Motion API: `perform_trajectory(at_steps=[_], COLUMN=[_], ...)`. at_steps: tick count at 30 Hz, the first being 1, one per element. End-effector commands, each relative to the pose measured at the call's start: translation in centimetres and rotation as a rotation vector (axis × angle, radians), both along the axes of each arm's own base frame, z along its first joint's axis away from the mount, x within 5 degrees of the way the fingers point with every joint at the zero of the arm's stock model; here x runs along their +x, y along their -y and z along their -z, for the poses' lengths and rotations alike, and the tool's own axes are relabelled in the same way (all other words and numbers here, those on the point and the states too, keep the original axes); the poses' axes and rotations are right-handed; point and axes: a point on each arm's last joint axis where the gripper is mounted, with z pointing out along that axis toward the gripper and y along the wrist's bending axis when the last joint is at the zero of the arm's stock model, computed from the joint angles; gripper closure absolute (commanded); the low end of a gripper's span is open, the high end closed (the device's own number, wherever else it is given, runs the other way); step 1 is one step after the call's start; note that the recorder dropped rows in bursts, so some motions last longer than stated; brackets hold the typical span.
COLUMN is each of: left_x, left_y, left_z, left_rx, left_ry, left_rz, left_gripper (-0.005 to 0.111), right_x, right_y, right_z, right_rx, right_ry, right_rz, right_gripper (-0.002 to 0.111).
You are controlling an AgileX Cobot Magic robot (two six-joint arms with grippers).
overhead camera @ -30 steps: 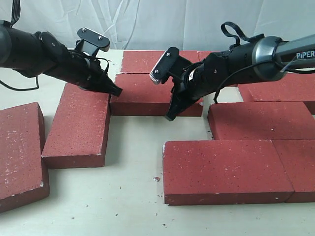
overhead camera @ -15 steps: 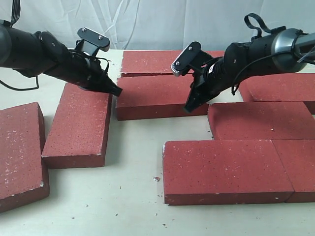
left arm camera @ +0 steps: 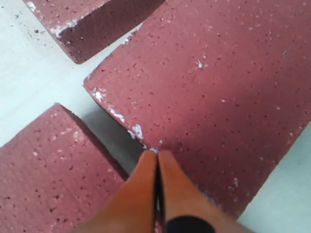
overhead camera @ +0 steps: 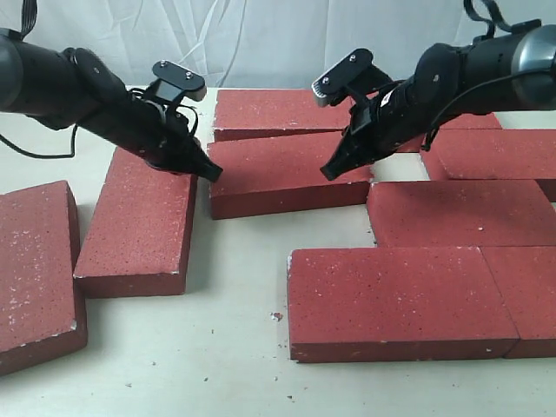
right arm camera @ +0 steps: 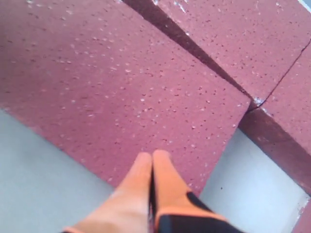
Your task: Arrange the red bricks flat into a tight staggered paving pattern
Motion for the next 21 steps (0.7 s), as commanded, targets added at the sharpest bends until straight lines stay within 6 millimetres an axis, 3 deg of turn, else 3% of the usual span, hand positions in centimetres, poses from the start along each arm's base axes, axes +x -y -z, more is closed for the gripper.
perform_trajectory(at_steps=[1, 8, 13, 21], left_x=[0.1, 0.2, 0.4, 0.8], left_y=[0.2, 1.2, 1.7, 2.1], left_z=[0.1, 0.7, 0.9, 0.6], left_rx=[-0.001, 0.011, 0.018, 0.016], left_ry=[-0.016, 0.011, 0.046, 0.100], left_rz=[0.016, 0.021, 0.008, -0.022], left_gripper=[0.107, 0.107, 0.107, 0.107], right_x=[-2.4, -3.4, -4.5, -2.7], right_y=[-1.3, -1.9, -2.6, -3.0], right_z=[-1.4, -0.4, 0.8, 3.1], right_rx=[-0.026, -0.065, -0.066, -0.084], right_ry=[-0.106, -0.206, -0.305, -0.181], right_rz=[-0.110, -0.174, -0.334, -0.318], right_gripper=[0.109, 0.109, 0.109, 0.109])
